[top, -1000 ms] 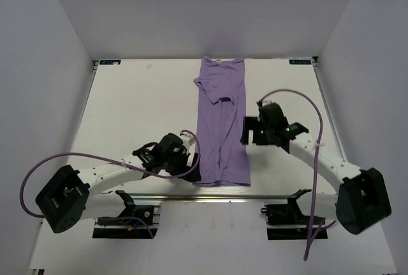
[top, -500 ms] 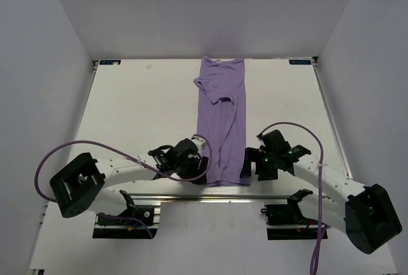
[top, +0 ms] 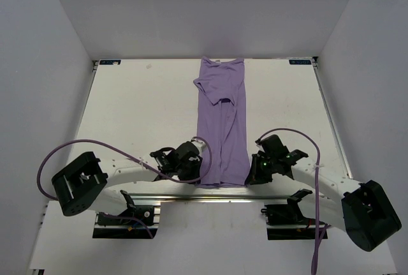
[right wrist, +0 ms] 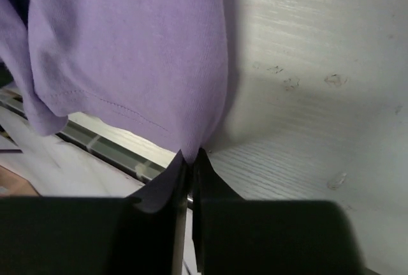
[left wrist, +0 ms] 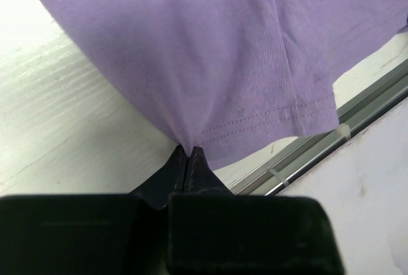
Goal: Fold and stack the t-shirts
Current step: Grab the bottom of the folded rectangular tshirt with both arms, then fold the folded rectangular tshirt in 1/3 of the way
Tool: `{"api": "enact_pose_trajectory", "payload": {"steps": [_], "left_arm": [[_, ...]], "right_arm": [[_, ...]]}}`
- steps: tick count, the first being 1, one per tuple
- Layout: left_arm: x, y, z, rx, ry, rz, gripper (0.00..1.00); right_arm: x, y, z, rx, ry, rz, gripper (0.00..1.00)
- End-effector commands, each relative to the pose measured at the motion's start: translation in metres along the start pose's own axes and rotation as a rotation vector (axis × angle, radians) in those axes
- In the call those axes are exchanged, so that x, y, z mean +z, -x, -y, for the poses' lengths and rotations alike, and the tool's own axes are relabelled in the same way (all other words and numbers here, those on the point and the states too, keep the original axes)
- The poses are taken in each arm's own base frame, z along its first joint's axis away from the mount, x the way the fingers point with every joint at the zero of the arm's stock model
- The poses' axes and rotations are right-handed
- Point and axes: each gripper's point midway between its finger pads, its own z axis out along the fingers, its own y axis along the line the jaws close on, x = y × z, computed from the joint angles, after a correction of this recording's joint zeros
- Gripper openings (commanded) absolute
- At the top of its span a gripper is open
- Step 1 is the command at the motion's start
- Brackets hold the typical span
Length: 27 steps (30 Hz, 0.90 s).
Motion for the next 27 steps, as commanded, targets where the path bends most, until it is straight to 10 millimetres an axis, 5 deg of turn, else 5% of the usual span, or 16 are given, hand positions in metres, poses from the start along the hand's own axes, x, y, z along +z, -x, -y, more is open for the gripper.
{"api": "enact_pose_trajectory", "payload": {"steps": [1,13,18,19,27], "left_arm": [[-0.005,-0.014,-0.006,-0.003,0.025,-0.04,0.0],[-0.046,0.038,0.029,0.041,-0.052,0.121,0.0],[-0.054,0.074,0.013,-0.027,0.097,0.183,0.0],[-0.052,0.081,-0.004,-0.062,0.203,0.198,0.0],[-0.042,0.148,-0.016,-0.13,0.301,0.268,0.0]], "right_arm": [[-0.005,0.004,-0.003,-0.008,-0.01,0.02,0.0],[-0.035,0.046,-0.039,-0.118,0.051,0.165,0.0],[-0.047,0.091,-0.047,-0.118,-0.038,0.272,0.0],[-0.045,0.094,-0.043,-0.105,-0.067,0.271,0.0],[-0.057,0.153,-0.043,-0.04,-0.206,0.389,0.0]]}}
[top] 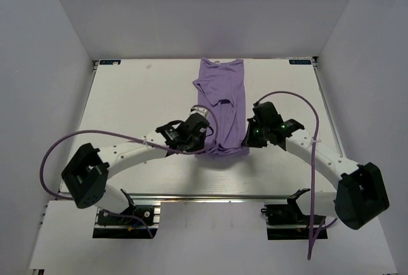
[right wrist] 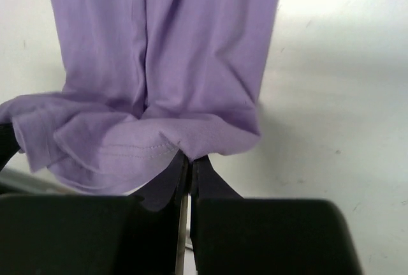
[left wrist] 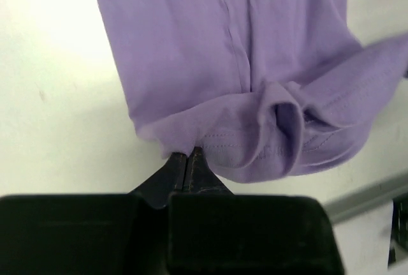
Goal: Fold and stack the t-shirts
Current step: Fold the folded rectangular tshirt in 1/3 of the way
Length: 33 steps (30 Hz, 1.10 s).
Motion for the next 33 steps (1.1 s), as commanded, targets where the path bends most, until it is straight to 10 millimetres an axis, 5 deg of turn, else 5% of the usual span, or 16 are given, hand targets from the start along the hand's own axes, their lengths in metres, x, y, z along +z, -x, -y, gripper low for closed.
{"api": "enact_pose_trajectory", "payload": {"steps": [1,11,20,26,33], "left_arm": [[0.004,0.04,-0.012,-0.026,0.087,0.077,0.0],[0.004,0.135,-0.013,0.002,0.064,0.235,0.0],[0.026,0.171,-0.04,-0.038,0.135,0.239,0.0],[0.044,0.192,-0.041,-0.021,0.088,0.233,0.02],[0.066,0.194,-0.057,-0.044,0.112,0.193,0.02]], "right_arm": [[-0.007,0.041,0.004,0.018,-0.085,0.116,0.0],[-0.011,0.107,-0.001,-0.002,-0.14,0.23,0.0],[0.004,0.144,0.004,0.009,-0.158,0.231,0.0],[0.021,0.159,0.006,0.027,-0.135,0.203,0.0],[0.042,0.174,0.007,0.03,-0.085,0.197,0.0]]}}
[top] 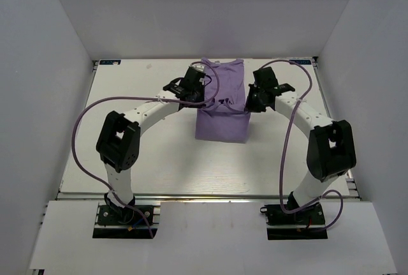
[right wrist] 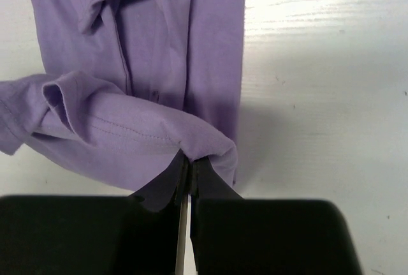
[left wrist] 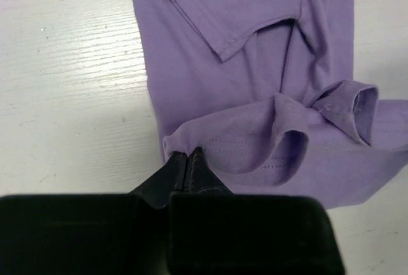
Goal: Fold and stack the t-shirts
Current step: Fold the folded rectangular tshirt in 1/3 of the way
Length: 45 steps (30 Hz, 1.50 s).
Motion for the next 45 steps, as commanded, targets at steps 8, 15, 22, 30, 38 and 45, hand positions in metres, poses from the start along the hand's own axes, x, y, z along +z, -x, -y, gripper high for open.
{"api": "enact_pose_trajectory", "payload": {"steps": [8,15,22,30,38,45], "left_arm": [[0.023,0.019,-0.008,-0.033,-0.052,0.009,0.1],[0.045,0.047,-0.013,-0.025,-0.074,0.043,0.41],[0.068,0.091,-0.033,-0.072,-0.062,0.076,0.81],[0.024,0.05,-0.051,-0.077,-0.104,0.068,0.99],[-0.034,-0.019,-0.018,-0.035,-0.352,0.066,0.99],[-0.045,-0.027,0.019,0.067,-0.571,0.08,0.99]], "right_arm": [[0.037,0.031,-0.016,0.041,0.109,-0.018,0.0],[0.045,0.066,-0.037,0.127,0.242,0.075,0.44],[0.053,0.119,-0.057,0.21,0.405,0.119,0.57],[0.019,0.08,-0.064,-0.058,0.47,0.073,0.9],[0.017,0.001,-0.06,-0.19,0.485,-0.012,0.9],[0.038,-0.009,-0.079,-0.208,0.505,-0.037,0.9]]}}
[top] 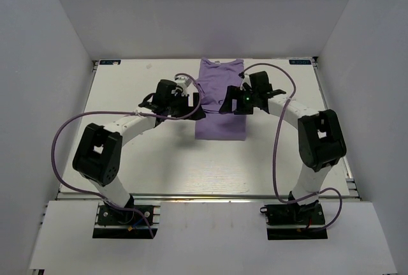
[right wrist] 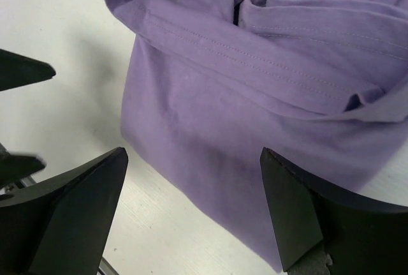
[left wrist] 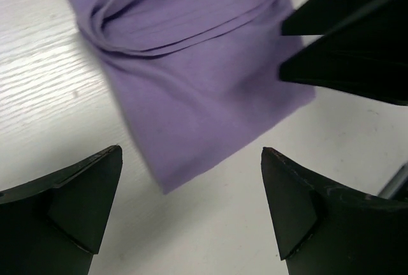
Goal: Fold and stack the t-shirts
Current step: Fold the folded rectangular tshirt in 1/3 of the way
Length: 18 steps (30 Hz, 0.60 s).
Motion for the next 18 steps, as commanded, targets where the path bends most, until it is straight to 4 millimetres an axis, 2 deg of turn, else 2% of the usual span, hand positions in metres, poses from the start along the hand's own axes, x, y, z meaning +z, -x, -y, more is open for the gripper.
{"api": "enact_pose_trajectory", "payload": {"steps": [1,2,4,5,6,9,12,15,17,18], "left_arm": [[0.001,0.013,0.038,0.095,-0.199,0.05,0.99],[0.004,0.004,0.046,0.102,-0.241,0.029,0.99],[0.005,0.002,0.055,0.127,-0.295,0.049,0.99],[0.007,-0.005,0.062,0.135,-0.329,0.037,0.99],[0.007,-0.002,0.064,0.159,-0.348,0.064,0.99],[0.009,-0.018,0.072,0.189,-0.389,0.061,0.99],[0.014,-0.03,0.079,0.233,-0.417,0.055,0.99],[0.03,-0.049,0.076,0.256,-0.416,0.023,0.99],[0.044,-0.066,0.066,0.249,-0.387,-0.021,0.99],[0.049,-0.067,0.062,0.245,-0.372,-0.023,0.99]], "right_arm": [[0.015,0.011,-0.005,-0.047,0.025,0.029,0.9],[0.017,0.016,-0.006,-0.051,0.023,0.043,0.9],[0.025,0.013,0.001,-0.035,0.011,0.036,0.9],[0.027,0.016,0.0,-0.033,0.008,0.043,0.9],[0.029,0.017,0.0,-0.032,0.009,0.046,0.9],[0.041,0.015,0.007,-0.008,0.011,0.045,0.9],[0.046,0.023,0.002,-0.003,0.036,0.062,0.9],[0.05,0.028,0.002,0.001,0.039,0.064,0.9],[0.053,0.03,0.002,0.009,0.037,0.07,0.9],[0.053,0.04,-0.001,-0.002,0.043,0.105,0.9]]}}
